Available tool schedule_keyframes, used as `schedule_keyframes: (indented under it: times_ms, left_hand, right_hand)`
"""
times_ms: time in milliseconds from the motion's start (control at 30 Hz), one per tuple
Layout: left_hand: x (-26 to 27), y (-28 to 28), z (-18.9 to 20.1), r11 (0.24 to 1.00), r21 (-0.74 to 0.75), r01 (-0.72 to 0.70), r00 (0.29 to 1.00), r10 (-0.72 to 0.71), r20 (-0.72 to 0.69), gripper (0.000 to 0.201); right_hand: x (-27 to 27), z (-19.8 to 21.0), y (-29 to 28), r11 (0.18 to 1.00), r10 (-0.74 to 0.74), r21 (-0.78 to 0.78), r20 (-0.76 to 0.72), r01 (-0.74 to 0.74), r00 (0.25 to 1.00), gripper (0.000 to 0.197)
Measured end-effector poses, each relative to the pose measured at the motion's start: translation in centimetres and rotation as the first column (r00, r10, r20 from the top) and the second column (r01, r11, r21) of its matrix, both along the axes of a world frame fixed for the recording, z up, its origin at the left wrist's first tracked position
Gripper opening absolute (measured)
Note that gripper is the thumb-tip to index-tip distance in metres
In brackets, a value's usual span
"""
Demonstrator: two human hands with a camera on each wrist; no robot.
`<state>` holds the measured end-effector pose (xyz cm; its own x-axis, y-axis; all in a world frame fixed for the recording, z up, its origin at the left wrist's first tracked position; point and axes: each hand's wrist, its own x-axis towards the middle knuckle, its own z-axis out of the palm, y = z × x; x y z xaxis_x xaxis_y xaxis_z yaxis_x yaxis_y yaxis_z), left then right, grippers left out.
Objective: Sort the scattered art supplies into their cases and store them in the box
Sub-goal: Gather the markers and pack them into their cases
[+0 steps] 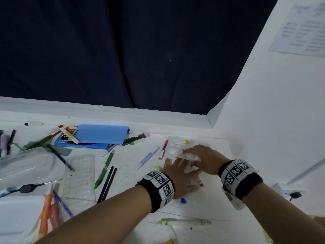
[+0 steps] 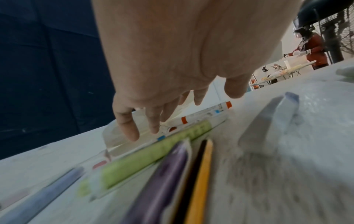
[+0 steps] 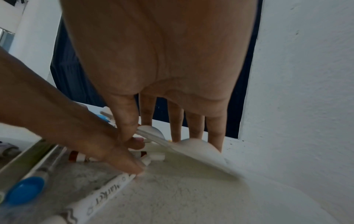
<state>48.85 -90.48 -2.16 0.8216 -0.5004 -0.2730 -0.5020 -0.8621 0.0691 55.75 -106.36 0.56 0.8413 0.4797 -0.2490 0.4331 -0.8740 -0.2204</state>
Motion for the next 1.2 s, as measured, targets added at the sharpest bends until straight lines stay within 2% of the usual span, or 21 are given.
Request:
schedule_keyframes:
  times_ms: [133, 267, 400, 700, 900, 1033, 1200]
  left_hand:
    - [0.3, -1.1, -0.4, 0.998, 0.059, 0.004, 1.000, -0.004, -0.011, 0.070]
    - [-0.9, 0.2, -0.1, 0.997, 0.031, 0.064, 0.998, -0.064, -0.009, 0.067]
    - [-3.6, 2.8, 0.8, 0.992, 0.002, 0.128, 0.989, -0.127, -0.073, 0.068]
    - [-7.0, 7.3, 1.3, 0.978, -0.183, 0.099, 0.992, -0.112, -0.061, 0.057]
    - [-5.9, 7.4, 0.6, 0.965, -0.245, 0.095, 0.995, -0.101, -0.014, 0.049]
    - [-4.9, 7.5, 0.7, 0.967, -0.237, 0.094, 0.995, -0.095, 0.005, 0.042]
    - [-3.4, 7.4, 1.2, 0.971, -0.229, 0.070, 0.998, -0.070, 0.006, 0.035]
  right_hand:
    - [0.7, -0.1, -0.4, 0.999, 0.001, 0.037, 0.022, -0.002, 1.000, 0.043]
    - [0.7, -0.1, -0.9, 0.999, 0.003, 0.040, 0.047, -0.005, 0.999, 0.042]
    - [-0.1, -0.4, -1.0, 0.999, 0.001, 0.042, 0.045, -0.003, 0.999, 0.045]
    - [-5.1, -0.9, 0.8, 0.993, 0.039, -0.113, 0.099, -0.028, 0.994, 0.054]
    - [-8.0, -1.0, 2.6, 0.986, 0.168, -0.011, 0.135, -0.168, 0.977, 0.037]
    - [-8.7, -1.1, 3.0, 0.982, 0.189, -0.033, 0.109, -0.186, 0.976, 0.037]
    - [-9.0, -0.6, 2.9, 0.980, 0.195, -0.073, 0.170, -0.185, 0.966, 0.021]
